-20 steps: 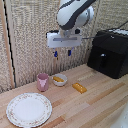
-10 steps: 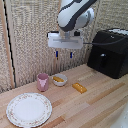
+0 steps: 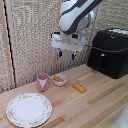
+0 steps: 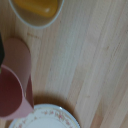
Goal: Please go towards the air fryer and gently seize its handle using your gripper. Slowly reveal the interior of the air fryer by pulling the handle outward. Head to the bowl filled with hot dogs and firmly but gently grasp it. Carefully place it inside the now-open air fryer.
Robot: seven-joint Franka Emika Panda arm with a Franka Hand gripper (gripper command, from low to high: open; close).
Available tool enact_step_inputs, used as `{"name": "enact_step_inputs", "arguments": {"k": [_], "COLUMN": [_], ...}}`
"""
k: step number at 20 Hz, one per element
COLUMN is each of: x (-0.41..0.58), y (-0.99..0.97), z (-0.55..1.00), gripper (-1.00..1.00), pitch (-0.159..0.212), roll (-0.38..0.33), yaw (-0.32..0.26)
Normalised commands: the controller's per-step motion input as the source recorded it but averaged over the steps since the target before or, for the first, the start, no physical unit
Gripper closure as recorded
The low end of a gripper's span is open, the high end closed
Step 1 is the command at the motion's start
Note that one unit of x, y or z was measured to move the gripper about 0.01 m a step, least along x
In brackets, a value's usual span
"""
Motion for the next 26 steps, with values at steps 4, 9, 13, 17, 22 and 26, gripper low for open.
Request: {"name": "enact_step_inputs", "arguments": {"k": [4,9,13,17,22,26], "x": [0.012,0.000,0.000,0.000,-0.003,-0.047], "y": [-0.11,-0.12,-0.33,-0.54,-0.63,-0.67], "z": [-0.01,-0.01,-0.09,-0.18,-0.23,-0.21], "gripper": [-1.00,-1.00,-1.00,-1.00,-1.00,-1.00], "pitch": [-0.097,-0.105,-0.140,-0.178,-0.174,-0.134], "roll": [-0.375,-0.375,-0.354,-0.253,-0.182,-0.142], "yaw": [-0.078,-0.062,-0.052,-0.033,-0.007,0.022]}}
